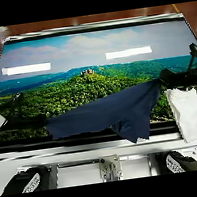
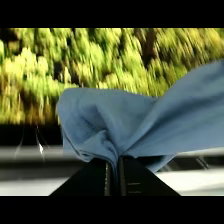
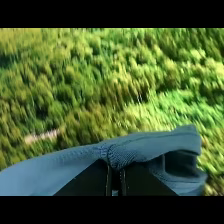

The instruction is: Fold the shirts.

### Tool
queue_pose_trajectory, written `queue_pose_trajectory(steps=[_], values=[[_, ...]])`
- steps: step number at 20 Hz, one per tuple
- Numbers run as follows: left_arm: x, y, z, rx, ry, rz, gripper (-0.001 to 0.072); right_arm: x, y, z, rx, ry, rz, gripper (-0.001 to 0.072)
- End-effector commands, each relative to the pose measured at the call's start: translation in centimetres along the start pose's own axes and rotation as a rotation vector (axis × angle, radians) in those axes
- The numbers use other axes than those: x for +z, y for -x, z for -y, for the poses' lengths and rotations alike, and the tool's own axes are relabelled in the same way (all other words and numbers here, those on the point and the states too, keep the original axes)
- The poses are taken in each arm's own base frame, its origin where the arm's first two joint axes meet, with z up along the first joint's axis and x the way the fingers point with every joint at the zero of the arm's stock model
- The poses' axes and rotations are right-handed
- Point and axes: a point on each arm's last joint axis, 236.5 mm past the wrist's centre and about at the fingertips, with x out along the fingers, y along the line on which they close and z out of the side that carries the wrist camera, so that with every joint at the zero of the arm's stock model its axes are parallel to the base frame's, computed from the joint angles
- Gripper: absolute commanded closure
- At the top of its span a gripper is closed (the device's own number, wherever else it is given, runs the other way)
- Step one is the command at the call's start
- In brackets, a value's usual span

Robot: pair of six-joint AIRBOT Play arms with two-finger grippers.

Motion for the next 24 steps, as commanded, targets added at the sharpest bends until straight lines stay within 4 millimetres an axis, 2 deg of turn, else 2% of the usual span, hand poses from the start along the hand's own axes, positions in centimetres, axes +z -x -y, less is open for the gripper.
queue_pose_trajectory(steps=[1,3,6,7,8,9,10,11,13,15,17,19,21,24], values=[[5.4,-4.6,-1.2,0.021,0.059,0.064,0.0663,4.2,-6.2,0.9,0.096,-0.164,0.113,0.065],[7.9,-6.8,-1.0,-0.003,0.105,0.084,0.0663,3.9,-8.9,1.4,0.121,-0.218,0.081,0.0649],[8.2,-9.8,0.4,-0.082,0.219,0.012,0.0658,1.7,-11.7,1.3,0.109,-0.174,-0.002,0.064],[8.1,-10.0,0.7,-0.094,0.228,-0.005,0.0519,1.5,-11.8,0.7,0.117,-0.145,-0.007,0.058],[8.3,-9.6,0.7,-0.088,0.198,-0.013,0.0254,1.7,-11.6,0.2,0.13,-0.115,-0.001,0.0292],[8.4,-8.8,0.2,-0.073,0.178,-0.028,0.0085,1.3,-10.9,-0.4,0.151,-0.071,-0.037,0.0033],[8.3,-7.7,-0.7,-0.045,0.157,-0.06,0.0029,0.7,-9.7,-0.6,0.161,0.003,-0.089,0.0026],[7.8,-6.3,-2.5,0.005,0.133,-0.105,0.0029,-0.1,-8.2,0.2,0.138,0.056,-0.146,0.0026],[5.5,-3.3,-6.2,0.09,0.067,-0.219,0.0029,-2.7,-4.7,4.1,0.036,0.105,-0.289,0.0028],[1.8,-1.6,-8.1,0.073,0.089,-0.327,0.0034,-5.8,-1.4,7.6,-0.031,0.06,-0.431,0.0029],[-2.0,-2.1,-8.0,-0.019,0.158,-0.405,0.0033,-8.0,0.1,9.4,-0.028,-0.022,-0.493,0.0029],[-4.5,-4.0,-7.4,-0.101,0.235,-0.425,0.0033,-9.2,-0.1,9.9,0.004,-0.096,-0.503,0.0029],[-5.1,-6.1,-6.2,-0.151,0.295,-0.386,0.0035,-9.3,-1.0,9.4,0.033,-0.124,-0.48,0.0028],[-5.1,-7.7,-3.8,-0.239,0.297,-0.342,0.0036,-7.8,-1.9,8.2,0.081,-0.145,-0.412,0.0029]])
